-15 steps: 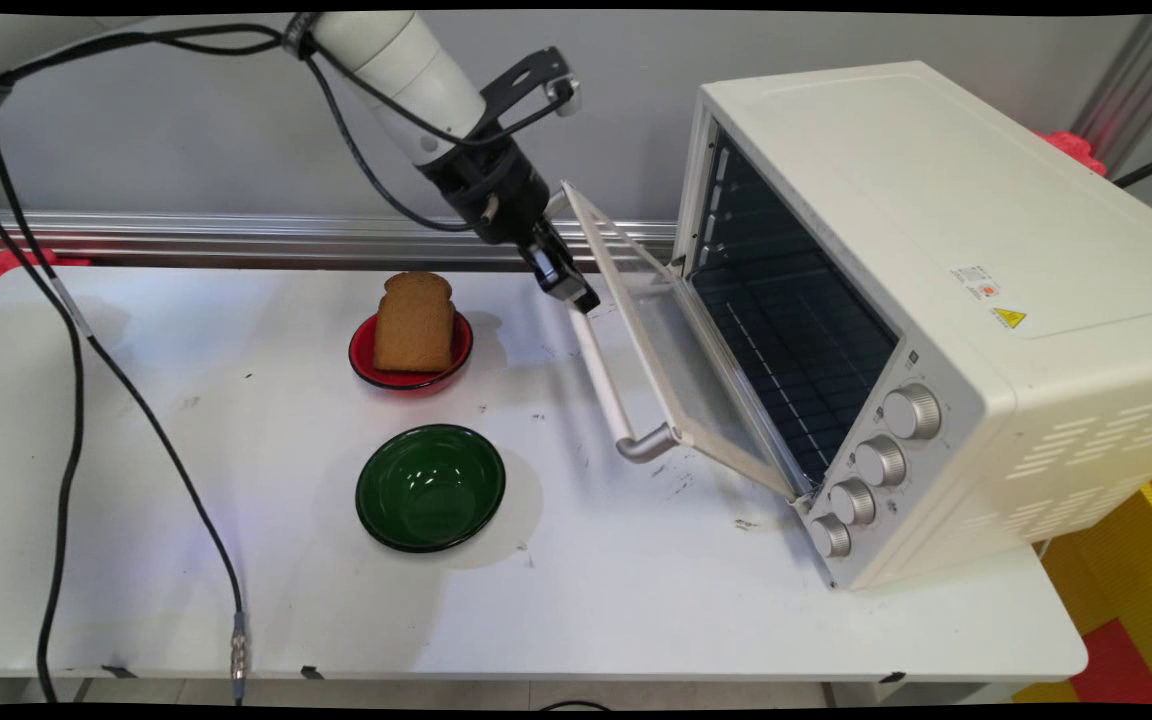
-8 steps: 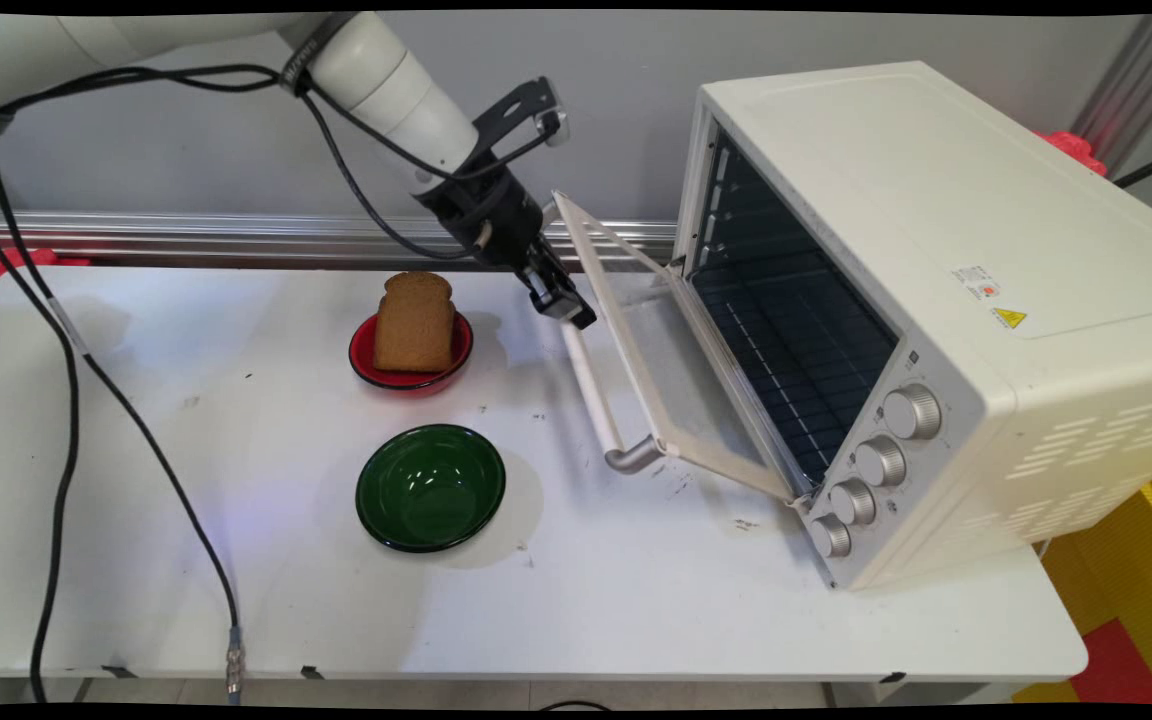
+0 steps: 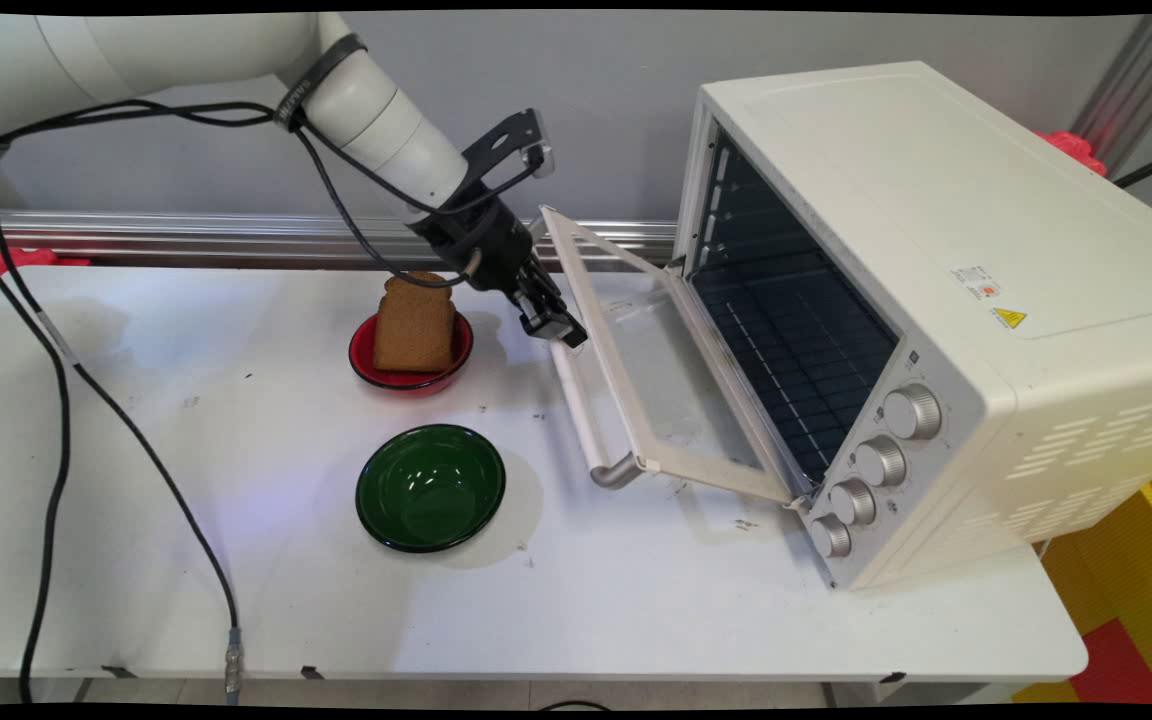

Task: Open the oven

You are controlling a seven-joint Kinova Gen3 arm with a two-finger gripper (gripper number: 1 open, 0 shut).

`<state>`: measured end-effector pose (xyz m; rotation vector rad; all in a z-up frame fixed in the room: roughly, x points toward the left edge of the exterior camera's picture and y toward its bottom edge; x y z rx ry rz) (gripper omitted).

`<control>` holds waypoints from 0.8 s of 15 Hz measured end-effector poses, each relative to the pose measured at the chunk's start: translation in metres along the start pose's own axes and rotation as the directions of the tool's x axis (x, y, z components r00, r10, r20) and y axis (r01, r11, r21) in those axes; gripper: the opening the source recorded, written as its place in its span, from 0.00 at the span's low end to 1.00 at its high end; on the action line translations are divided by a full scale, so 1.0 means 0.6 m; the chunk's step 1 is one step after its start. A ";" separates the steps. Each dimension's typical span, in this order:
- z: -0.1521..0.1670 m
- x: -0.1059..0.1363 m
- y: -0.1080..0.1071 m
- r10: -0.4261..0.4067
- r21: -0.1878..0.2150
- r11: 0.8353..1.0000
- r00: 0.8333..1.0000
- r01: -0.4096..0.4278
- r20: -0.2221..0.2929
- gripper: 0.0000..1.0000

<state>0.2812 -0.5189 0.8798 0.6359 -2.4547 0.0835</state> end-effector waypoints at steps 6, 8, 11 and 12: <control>0.014 -0.031 -0.001 0.001 -0.004 1.000 1.000 -0.001 -0.002 0.00; 0.020 -0.037 -0.001 -0.002 -0.005 1.000 1.000 0.002 -0.006 0.00; 0.029 -0.044 -0.002 -0.006 -0.005 1.000 1.000 0.006 -0.014 0.00; 0.031 -0.047 -0.002 -0.008 -0.006 1.000 1.000 0.007 -0.015 0.00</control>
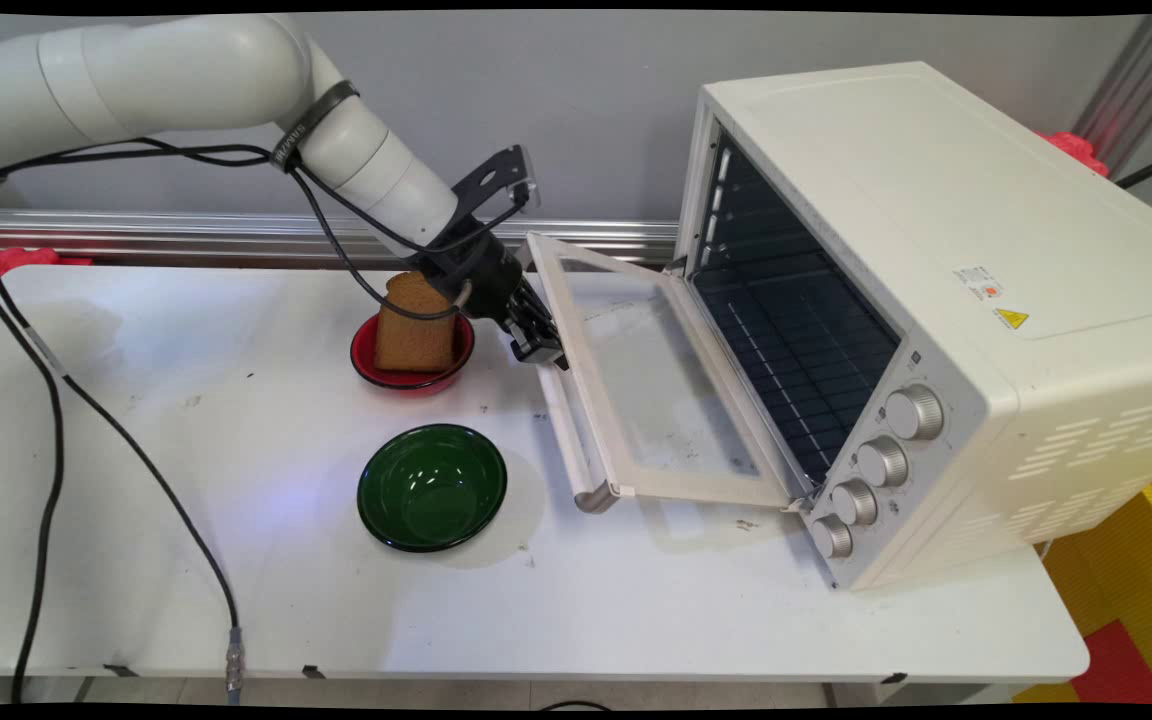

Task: Open the oven

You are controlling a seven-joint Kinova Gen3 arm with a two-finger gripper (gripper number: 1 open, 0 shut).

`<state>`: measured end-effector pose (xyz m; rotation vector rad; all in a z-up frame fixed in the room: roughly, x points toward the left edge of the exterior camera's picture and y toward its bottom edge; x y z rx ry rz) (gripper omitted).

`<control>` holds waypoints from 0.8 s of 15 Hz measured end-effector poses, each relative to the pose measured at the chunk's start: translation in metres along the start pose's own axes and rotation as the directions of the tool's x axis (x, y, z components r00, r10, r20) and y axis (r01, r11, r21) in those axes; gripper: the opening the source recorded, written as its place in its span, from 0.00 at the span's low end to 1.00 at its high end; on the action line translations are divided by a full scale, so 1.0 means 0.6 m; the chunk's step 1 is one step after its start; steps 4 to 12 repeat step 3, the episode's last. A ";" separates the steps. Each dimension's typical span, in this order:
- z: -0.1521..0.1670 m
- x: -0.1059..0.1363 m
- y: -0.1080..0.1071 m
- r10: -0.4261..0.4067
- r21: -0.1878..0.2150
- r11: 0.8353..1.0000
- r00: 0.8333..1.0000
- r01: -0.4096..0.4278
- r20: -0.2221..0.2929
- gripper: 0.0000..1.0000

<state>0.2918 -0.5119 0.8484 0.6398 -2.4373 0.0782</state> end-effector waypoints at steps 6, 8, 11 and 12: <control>0.003 -0.010 -0.001 -0.005 0.001 1.000 1.000 0.005 0.001 0.00; 0.003 -0.010 -0.001 -0.005 0.001 1.000 1.000 0.005 0.001 0.00; 0.003 -0.010 -0.001 -0.005 0.001 1.000 1.000 0.005 0.001 0.00; 0.003 -0.010 -0.001 -0.005 0.001 1.000 1.000 0.005 0.001 0.00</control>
